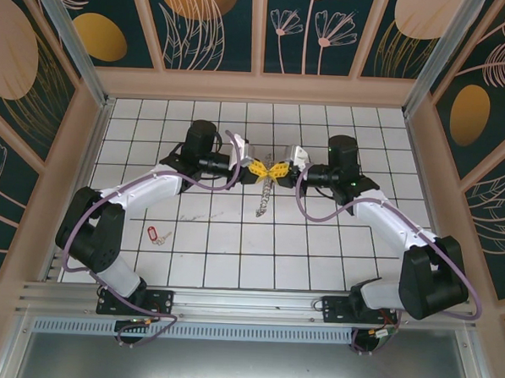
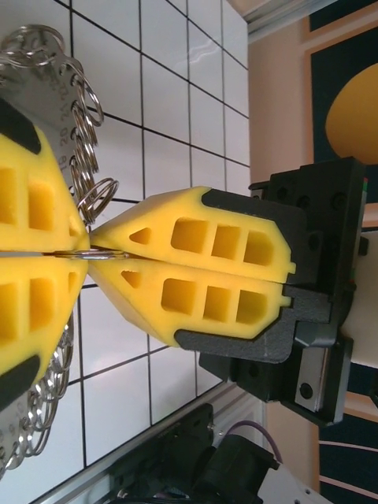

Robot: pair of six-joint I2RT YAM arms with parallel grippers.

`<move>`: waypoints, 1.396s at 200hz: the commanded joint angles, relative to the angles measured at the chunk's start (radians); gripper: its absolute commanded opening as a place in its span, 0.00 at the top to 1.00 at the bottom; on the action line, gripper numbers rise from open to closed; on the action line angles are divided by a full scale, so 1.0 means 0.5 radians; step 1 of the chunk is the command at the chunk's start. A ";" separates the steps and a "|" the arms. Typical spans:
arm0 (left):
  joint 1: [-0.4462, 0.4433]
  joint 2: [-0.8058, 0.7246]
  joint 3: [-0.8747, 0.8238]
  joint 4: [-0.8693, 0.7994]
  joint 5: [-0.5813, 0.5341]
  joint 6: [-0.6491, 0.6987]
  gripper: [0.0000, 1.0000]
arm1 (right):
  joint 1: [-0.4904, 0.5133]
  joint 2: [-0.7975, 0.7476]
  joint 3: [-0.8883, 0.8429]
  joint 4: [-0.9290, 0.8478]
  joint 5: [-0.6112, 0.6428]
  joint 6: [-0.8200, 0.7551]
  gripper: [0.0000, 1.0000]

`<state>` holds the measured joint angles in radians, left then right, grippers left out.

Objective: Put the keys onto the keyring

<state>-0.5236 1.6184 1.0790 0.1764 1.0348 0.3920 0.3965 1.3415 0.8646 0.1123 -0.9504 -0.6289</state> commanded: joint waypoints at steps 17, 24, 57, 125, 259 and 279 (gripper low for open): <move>-0.046 -0.007 0.221 -0.525 -0.118 0.381 0.84 | 0.068 -0.008 0.079 -0.200 0.259 -0.137 1.00; -0.047 0.001 0.230 -0.575 -0.153 0.412 0.83 | 0.083 -0.008 0.093 -0.222 0.281 -0.150 1.00; -0.056 0.021 0.274 -0.731 -0.241 0.487 0.82 | 0.114 -0.013 0.128 -0.256 0.315 -0.163 1.00; -0.055 0.021 0.302 -0.803 -0.358 0.526 0.75 | 0.140 -0.026 0.148 -0.285 0.352 -0.175 1.00; -0.054 0.107 0.384 -0.942 -0.402 0.609 0.89 | 0.177 -0.034 0.165 -0.272 0.349 -0.181 1.00; -0.056 0.110 0.388 -0.966 -0.387 0.624 1.00 | 0.176 -0.038 0.158 -0.255 0.350 -0.175 1.00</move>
<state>-0.5491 1.6524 1.2434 -0.2604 0.8474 0.6731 0.4732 1.3418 0.8997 -0.0483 -0.7403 -0.7013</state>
